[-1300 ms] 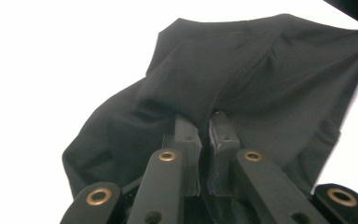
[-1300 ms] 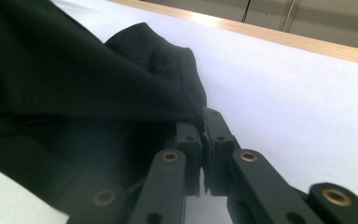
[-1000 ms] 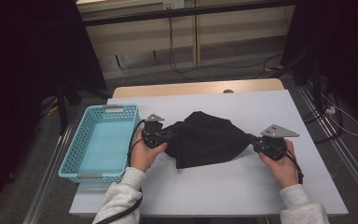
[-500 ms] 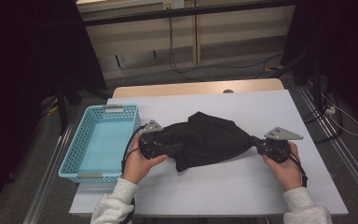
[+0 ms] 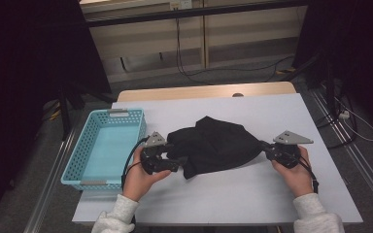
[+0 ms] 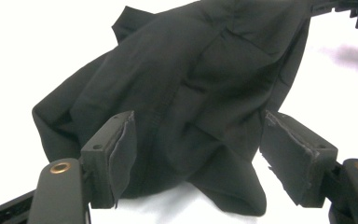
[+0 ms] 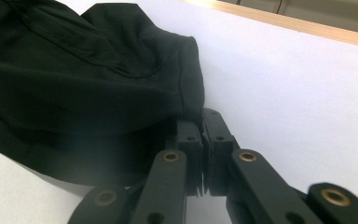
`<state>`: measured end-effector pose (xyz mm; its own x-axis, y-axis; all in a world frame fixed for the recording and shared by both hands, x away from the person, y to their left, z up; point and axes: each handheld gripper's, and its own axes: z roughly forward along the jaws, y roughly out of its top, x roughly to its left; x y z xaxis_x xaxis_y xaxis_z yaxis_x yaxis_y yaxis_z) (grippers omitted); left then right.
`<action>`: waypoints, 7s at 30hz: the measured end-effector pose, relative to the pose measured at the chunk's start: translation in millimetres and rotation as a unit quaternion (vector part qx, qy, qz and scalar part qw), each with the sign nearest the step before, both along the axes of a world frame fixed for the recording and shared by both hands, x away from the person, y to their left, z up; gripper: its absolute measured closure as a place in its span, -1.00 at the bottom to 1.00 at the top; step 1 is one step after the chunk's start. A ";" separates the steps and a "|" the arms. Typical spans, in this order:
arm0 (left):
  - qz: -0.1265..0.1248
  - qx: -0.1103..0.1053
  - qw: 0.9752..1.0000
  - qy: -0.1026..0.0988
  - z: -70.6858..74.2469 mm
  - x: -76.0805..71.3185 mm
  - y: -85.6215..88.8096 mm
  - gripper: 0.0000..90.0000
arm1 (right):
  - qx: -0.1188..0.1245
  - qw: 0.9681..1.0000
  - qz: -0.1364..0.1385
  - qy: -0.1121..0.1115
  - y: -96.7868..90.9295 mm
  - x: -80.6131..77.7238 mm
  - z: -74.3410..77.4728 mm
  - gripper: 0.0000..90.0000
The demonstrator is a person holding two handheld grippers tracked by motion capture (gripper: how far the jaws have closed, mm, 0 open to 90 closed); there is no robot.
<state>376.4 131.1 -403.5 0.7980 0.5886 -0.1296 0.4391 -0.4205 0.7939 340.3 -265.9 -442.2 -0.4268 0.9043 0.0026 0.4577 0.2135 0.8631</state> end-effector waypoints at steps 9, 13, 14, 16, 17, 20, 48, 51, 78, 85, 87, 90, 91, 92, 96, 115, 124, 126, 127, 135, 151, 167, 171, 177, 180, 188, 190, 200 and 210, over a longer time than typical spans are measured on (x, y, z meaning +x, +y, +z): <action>-0.009 0.007 1.000 -0.001 -4.3 -5.5 -3.9 -0.23 | 0.000 1.000 0.002 -0.004 2.8 -0.5 2.5 0.94; -0.003 0.003 1.000 0.003 -6.6 -3.4 -1.6 -0.22 | -0.002 1.000 0.003 -0.002 2.8 0.2 1.7 0.94; -0.003 0.004 1.000 0.003 -7.0 -3.0 -1.5 -0.21 | -0.004 1.000 0.003 -0.002 3.1 0.3 1.3 0.94; -0.002 0.004 1.000 0.003 -7.6 -2.1 -1.8 -0.21 | -0.003 1.000 0.004 -0.002 3.4 0.4 1.3 0.94; -0.003 0.001 1.000 0.007 -8.0 -1.7 -2.4 -0.20 | -0.001 1.000 0.003 -0.001 3.5 0.8 1.3 0.93; -0.007 0.007 1.000 0.011 -8.5 0.3 -3.6 -0.15 | -0.002 1.000 0.003 0.002 3.4 1.2 0.6 0.93; 0.064 0.000 0.998 0.024 -11.4 21.9 7.1 0.94 | -0.001 1.000 0.006 0.010 0.1 1.6 3.2 0.94; 0.069 -0.005 0.997 0.024 -7.8 25.8 5.7 0.94 | -0.001 1.000 0.006 0.012 -0.6 1.1 3.6 0.94; 0.075 0.014 0.994 0.072 -29.5 46.8 -5.7 0.83 | -0.018 0.999 0.013 0.048 -14.3 -2.5 -4.9 0.83; 0.074 0.008 0.994 0.074 -36.7 39.8 -5.9 0.81 | -0.045 0.998 0.022 0.044 -9.5 -2.0 -6.2 0.39; 0.072 0.007 0.995 0.072 -35.7 39.8 -6.3 0.81 | -0.055 0.997 0.032 0.049 -6.4 -1.5 -7.4 0.23; 0.072 0.001 0.995 0.070 -33.2 39.4 -6.6 0.81 | -0.083 0.994 0.050 0.048 1.0 -1.5 -9.1 0.01; 0.072 -0.002 0.995 0.068 -32.6 39.5 -6.4 0.81 | -0.090 0.993 0.057 0.045 4.2 -1.8 -8.6 -0.02; 0.073 -0.002 0.995 0.066 -32.1 39.6 -6.0 0.81 | -0.092 0.993 0.063 0.041 6.9 -2.0 -7.9 -0.04; 0.072 -0.004 0.995 0.067 -32.6 39.7 -6.0 0.81 | -0.100 0.992 0.076 0.029 14.5 -2.2 -6.0 -0.16; 0.071 -0.001 0.996 0.062 -33.0 38.3 -10.1 0.83 | -0.054 0.997 0.044 -0.019 10.9 -3.5 7.6 0.28; 0.066 0.000 0.996 0.057 -31.9 36.4 -9.6 0.72 | -0.045 0.998 0.049 -0.021 19.2 -4.0 6.8 0.65; 0.066 -0.002 0.997 0.049 -30.9 35.4 -9.5 0.62 | -0.030 0.999 0.031 -0.028 15.1 -4.3 7.5 0.90; 0.065 -0.005 0.997 0.043 -30.7 35.0 -9.7 0.49 | -0.021 0.999 0.018 -0.032 11.6 -4.1 8.3 0.94; 0.041 0.000 0.999 0.011 -19.5 26.0 -6.8 -0.26 | 0.000 1.000 -0.025 0.003 -10.1 -1.0 -1.9 0.95; -0.012 0.037 0.999 0.020 -23.3 -12.4 -4.1 -0.42 | -0.012 1.000 -0.010 0.022 -4.1 -0.8 -6.4 0.93; -0.016 0.087 0.996 0.024 -47.8 -23.1 -17.3 -0.33 | -0.015 0.999 -0.028 0.025 -10.9 -0.9 -5.6 0.95; 0.009 0.082 0.996 0.018 -47.7 -15.6 -16.9 -0.14 | -0.015 0.999 -0.028 0.022 -11.0 -0.8 -5.1 0.95; 0.032 0.064 0.997 0.033 -32.4 -3.9 -13.1 0.78 | -0.004 0.999 -0.029 0.021 -13.6 -1.8 -3.6 0.95; 0.044 0.045 0.998 0.030 -15.9 2.4 -3.3 1.00 | -0.004 0.999 -0.029 0.023 -13.7 -2.6 -3.5 0.95; 0.042 0.022 0.997 0.059 -17.0 0.0 1.5 0.74 | -0.022 0.999 -0.008 0.033 -6.4 -6.1 -4.0 0.91; 0.033 0.021 0.997 0.060 -20.2 -5.3 -2.4 0.52 | -0.020 0.999 -0.010 0.032 -8.5 -6.0 -3.6 0.91; 0.004 0.045 0.997 0.055 -37.5 -24.1 -16.1 0.08 | -0.012 0.999 -0.008 0.036 -10.6 -6.2 -4.4 0.91; 0.008 0.083 0.996 0.020 -47.6 -21.9 -21.7 0.22 | -0.028 0.998 -0.036 0.032 -16.9 -4.4 -4.6 0.97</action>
<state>354.4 109.4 -451.1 0.7840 0.6179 -0.0604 0.4771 -0.5374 0.6954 335.9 -282.8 -446.8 -0.3614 0.9321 -0.0247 0.5267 0.2259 0.8195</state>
